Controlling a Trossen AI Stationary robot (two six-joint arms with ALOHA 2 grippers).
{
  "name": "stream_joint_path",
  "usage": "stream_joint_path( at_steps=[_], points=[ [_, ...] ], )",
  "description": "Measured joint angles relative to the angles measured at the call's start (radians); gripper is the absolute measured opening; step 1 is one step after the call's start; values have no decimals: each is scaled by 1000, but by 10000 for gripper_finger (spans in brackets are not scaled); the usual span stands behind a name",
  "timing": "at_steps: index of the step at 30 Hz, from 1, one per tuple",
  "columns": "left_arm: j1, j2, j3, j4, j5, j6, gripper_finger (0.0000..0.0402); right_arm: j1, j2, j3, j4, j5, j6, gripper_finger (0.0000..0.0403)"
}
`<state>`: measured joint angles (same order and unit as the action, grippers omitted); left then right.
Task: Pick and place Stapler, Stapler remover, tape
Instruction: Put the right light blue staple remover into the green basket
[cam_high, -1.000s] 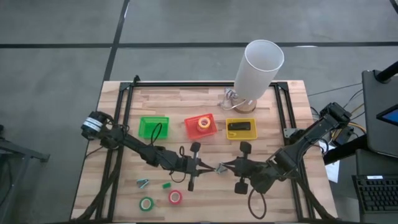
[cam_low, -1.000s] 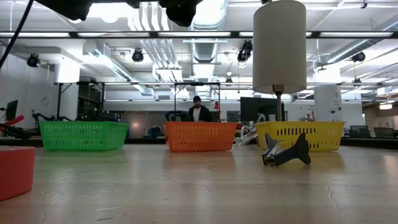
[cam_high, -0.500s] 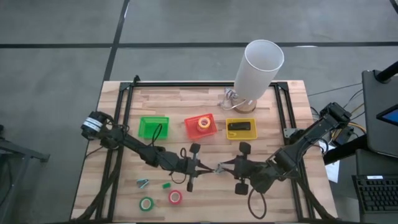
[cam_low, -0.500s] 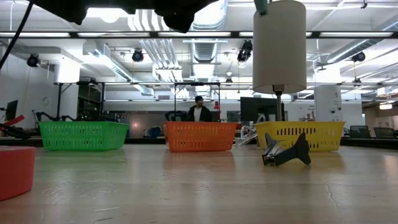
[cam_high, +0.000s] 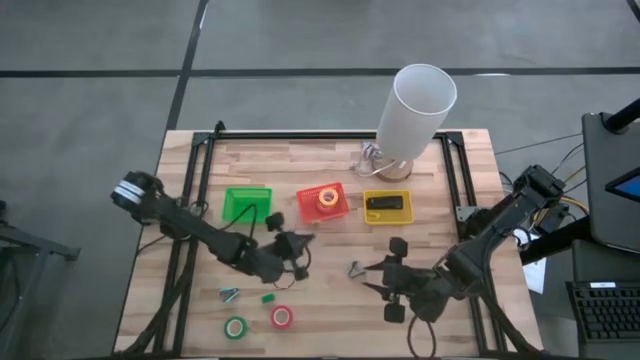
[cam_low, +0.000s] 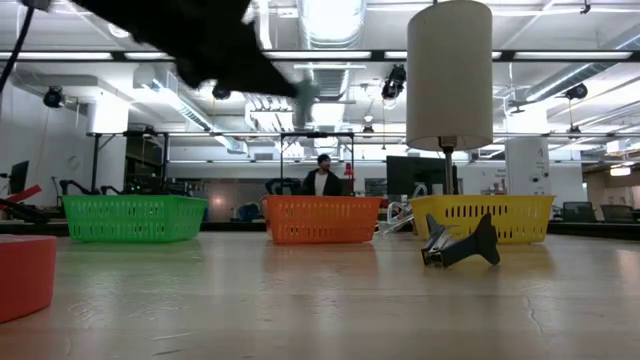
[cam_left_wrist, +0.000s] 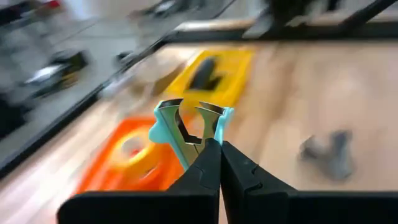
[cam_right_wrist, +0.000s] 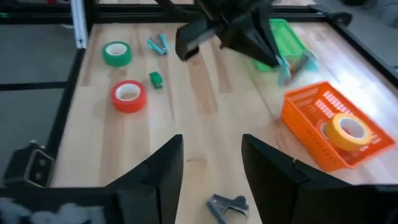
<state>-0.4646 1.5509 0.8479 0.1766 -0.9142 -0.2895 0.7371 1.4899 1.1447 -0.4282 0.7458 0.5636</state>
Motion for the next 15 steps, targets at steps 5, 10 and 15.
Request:
stream_joint_path(
  at_steps=[5, 10, 15],
  points=[
    [-3, -105, -2, -386, -88, -308, 1, 17, 4, -49, 41, 39, 36, 161],
    [1, -173, -3, -767, -105, -636, 1, 18, 5, -105, 88, 41, 79, 160],
    [7, -205, -3, -1085, -72, -898, 2, 18, 5, -147, 136, 42, 95, 152]
  ],
)
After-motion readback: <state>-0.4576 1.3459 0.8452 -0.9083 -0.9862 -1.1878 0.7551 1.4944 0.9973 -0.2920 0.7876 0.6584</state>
